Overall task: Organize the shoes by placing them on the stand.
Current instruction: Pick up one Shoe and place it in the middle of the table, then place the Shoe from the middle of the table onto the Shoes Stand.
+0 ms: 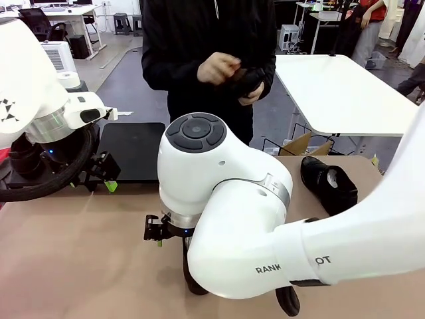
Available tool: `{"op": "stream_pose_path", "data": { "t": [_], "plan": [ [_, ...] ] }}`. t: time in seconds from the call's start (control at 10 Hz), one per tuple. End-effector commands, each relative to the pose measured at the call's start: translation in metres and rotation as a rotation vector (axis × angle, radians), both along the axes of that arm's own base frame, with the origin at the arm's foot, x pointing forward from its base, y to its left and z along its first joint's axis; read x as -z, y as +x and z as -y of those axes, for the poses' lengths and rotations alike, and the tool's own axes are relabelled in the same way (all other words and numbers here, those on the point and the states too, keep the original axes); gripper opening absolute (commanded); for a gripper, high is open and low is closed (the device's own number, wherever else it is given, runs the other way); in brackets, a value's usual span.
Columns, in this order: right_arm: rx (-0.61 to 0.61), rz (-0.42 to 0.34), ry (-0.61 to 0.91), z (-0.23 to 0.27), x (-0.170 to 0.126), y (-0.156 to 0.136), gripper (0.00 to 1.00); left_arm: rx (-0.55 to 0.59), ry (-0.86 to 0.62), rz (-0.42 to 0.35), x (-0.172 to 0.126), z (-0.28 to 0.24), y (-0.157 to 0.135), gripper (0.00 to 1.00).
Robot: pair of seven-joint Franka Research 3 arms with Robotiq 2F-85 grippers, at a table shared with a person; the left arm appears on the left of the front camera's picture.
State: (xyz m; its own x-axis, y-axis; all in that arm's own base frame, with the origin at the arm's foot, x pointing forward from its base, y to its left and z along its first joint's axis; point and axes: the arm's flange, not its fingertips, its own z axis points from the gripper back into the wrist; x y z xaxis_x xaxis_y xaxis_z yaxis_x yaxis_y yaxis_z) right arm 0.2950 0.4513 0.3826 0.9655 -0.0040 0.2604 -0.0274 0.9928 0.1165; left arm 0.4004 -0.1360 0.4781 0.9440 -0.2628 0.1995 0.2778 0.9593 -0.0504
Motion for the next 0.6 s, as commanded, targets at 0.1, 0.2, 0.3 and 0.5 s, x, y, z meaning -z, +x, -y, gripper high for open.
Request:
{"op": "stream_pose_path", "data": {
  "t": [0.1, 0.2, 0.3, 0.5],
  "plan": [
    [-0.02, 0.021, 0.002, -0.0061, 0.001, 0.0059, 1.0, -0.013, -0.02, 0.007, 0.0007, -0.0002, -0.0018, 1.0],
    [-0.02, 0.021, 0.002, -0.0061, 0.001, 0.0059, 1.0, -0.013, -0.02, 0.007, 0.0007, -0.0002, -0.0018, 1.0],
    [-0.02, 0.021, 0.002, -0.0061, 0.001, 0.0059, 1.0, -0.013, -0.02, 0.007, 0.0007, -0.0002, -0.0018, 1.0],
    [-0.02, 0.021, 0.002, -0.0061, 0.001, 0.0059, 1.0, -0.013, -0.02, 0.007, 0.0007, -0.0002, -0.0018, 1.0]
  ]
}}
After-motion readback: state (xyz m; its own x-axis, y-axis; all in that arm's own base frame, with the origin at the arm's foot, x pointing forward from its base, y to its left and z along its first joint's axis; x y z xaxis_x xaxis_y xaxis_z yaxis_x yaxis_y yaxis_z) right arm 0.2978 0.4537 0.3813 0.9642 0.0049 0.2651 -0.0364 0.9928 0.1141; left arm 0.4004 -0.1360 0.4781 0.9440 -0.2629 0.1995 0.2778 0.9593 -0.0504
